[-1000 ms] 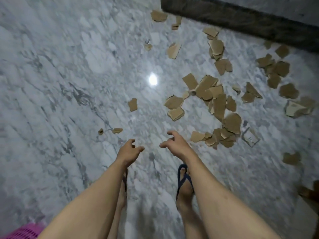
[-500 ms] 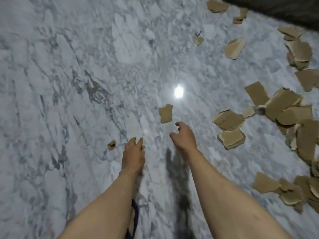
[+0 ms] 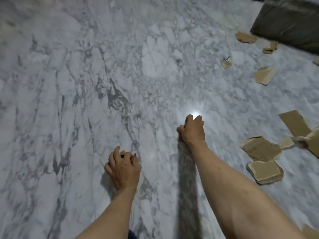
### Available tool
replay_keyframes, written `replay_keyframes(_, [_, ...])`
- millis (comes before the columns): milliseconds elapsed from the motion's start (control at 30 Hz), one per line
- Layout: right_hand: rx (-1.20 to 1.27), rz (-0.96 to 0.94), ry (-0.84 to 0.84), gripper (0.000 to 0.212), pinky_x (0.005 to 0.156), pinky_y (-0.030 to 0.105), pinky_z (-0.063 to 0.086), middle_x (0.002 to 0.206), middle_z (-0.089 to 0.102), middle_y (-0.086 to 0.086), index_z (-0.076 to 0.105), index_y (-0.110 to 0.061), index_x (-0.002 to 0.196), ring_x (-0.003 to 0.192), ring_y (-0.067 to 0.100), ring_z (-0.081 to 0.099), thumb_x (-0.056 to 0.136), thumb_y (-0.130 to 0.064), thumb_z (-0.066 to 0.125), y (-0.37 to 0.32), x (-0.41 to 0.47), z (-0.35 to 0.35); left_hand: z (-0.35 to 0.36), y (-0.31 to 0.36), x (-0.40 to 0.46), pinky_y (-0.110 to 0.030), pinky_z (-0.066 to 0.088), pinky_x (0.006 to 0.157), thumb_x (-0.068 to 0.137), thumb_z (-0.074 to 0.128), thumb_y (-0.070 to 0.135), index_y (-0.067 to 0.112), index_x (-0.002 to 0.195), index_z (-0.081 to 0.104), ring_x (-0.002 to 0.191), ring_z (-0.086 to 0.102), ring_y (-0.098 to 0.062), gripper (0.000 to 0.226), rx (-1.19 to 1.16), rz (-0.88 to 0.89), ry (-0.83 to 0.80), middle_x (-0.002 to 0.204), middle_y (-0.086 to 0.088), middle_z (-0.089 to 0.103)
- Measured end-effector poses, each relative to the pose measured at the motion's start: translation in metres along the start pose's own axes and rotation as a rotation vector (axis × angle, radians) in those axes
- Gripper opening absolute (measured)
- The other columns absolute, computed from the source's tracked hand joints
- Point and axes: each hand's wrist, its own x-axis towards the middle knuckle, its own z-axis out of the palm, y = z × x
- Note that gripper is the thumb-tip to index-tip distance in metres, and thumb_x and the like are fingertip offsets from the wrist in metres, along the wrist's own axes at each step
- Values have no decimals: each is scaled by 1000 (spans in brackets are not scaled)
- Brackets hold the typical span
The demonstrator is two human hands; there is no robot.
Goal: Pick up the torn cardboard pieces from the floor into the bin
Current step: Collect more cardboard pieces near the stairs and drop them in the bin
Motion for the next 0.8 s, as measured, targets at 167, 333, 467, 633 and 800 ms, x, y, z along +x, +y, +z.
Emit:
replay_keyframes(167, [43,98,-3,41,84,39,44,124,49,18,48,-3,120,113,36,51,92,-30,61,4,-12,-1,1,10,2,-38,38,84,88,66,1,-2,86,65,117,49,-38,4,-145,-80,-72,129,-19,59])
replay_keyframes(333, [2,110,-8,37,75,34,37,114,57,10,47,-6,123,110,34,56,97,-31,56,1,-29,-7,1,22,3,-33,30,67,85,49,-17,0,87,62,98,50,-37,21,-253,-128,-61,97,-21,60])
replay_keyframes(467, [306,293,22,33,73,33,38,101,54,2,46,-8,121,101,30,60,98,-29,57,20,-38,-21,-1,50,1,-42,40,79,83,48,-14,3,102,59,101,54,-39,28,-225,-139,-70,110,-19,62])
replay_keyframes(633, [845,494,279,26,65,28,41,104,57,7,53,-11,121,87,24,55,96,-17,58,91,-49,-73,14,150,-5,-35,39,87,99,38,2,5,124,56,106,57,-38,32,-268,-5,-367,134,-15,47])
replay_keyframes(800, [783,622,404,28,73,32,41,121,63,12,60,-13,120,104,34,58,98,-15,43,176,-78,-125,37,260,-32,-36,40,85,99,36,10,-1,111,57,106,55,-38,26,-310,280,-596,121,-21,57])
